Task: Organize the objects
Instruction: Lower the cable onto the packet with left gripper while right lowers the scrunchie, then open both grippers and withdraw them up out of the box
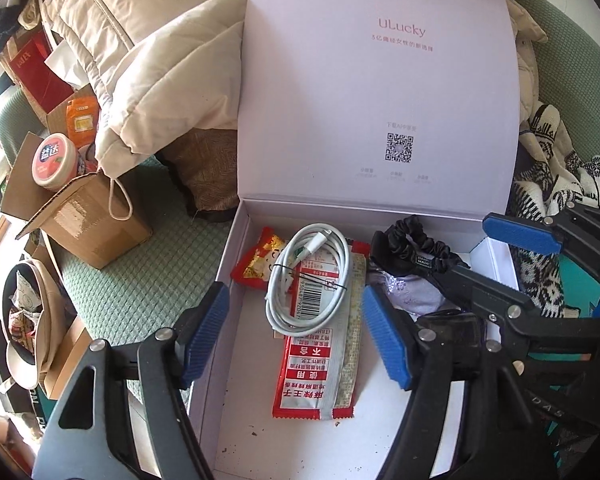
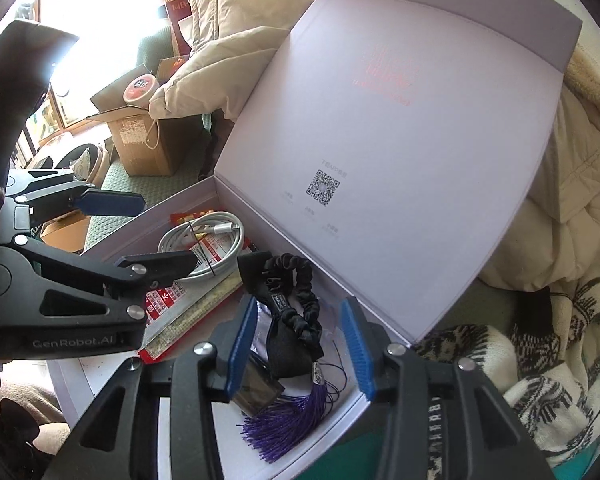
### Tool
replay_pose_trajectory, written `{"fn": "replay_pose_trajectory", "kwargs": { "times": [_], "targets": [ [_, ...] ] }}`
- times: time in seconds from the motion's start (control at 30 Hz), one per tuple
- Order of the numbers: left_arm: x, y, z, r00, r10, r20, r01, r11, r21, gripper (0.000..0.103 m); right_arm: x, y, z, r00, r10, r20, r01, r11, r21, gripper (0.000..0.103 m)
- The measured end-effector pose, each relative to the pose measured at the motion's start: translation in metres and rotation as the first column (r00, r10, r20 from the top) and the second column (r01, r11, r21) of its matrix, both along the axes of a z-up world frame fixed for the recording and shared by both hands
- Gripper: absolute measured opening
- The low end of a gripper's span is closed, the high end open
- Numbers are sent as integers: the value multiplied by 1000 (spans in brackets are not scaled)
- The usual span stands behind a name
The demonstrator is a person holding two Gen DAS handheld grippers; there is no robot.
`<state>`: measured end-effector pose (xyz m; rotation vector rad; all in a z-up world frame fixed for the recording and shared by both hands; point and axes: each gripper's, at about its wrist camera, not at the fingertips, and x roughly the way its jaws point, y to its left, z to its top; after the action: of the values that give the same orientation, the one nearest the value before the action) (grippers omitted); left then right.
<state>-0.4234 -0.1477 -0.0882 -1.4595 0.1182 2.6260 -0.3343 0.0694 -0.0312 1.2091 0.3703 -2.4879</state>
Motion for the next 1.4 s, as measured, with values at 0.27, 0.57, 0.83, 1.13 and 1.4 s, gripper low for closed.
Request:
{"fn": "replay_pose_trajectory", "kwargs": {
  "times": [0.27,0.57,0.83,1.13,1.4],
  "targets": [
    [48,10,50,998,29,-62,-29,1000,-4,79,18,6,29,999,-6,-46,6,1000,12,46],
    [103,29,123,991,63,-120,-64,998,-10,84,43,8,61,994,-13,-113,13,1000,-4,57],
    [137,31,160,983,84,-163,-87,996,-6,87,73,18,94,984,-18,-175,14,1000,-27,59],
    [182,37,200,967,118,-227,-121,993,0,92,112,29,126,970,-23,-244,15,999,-33,61],
    [221,49,218,963,104,-248,-108,994,1,93,146,35,141,960,-26,-278,18,999,-33,61]
  ]
}}
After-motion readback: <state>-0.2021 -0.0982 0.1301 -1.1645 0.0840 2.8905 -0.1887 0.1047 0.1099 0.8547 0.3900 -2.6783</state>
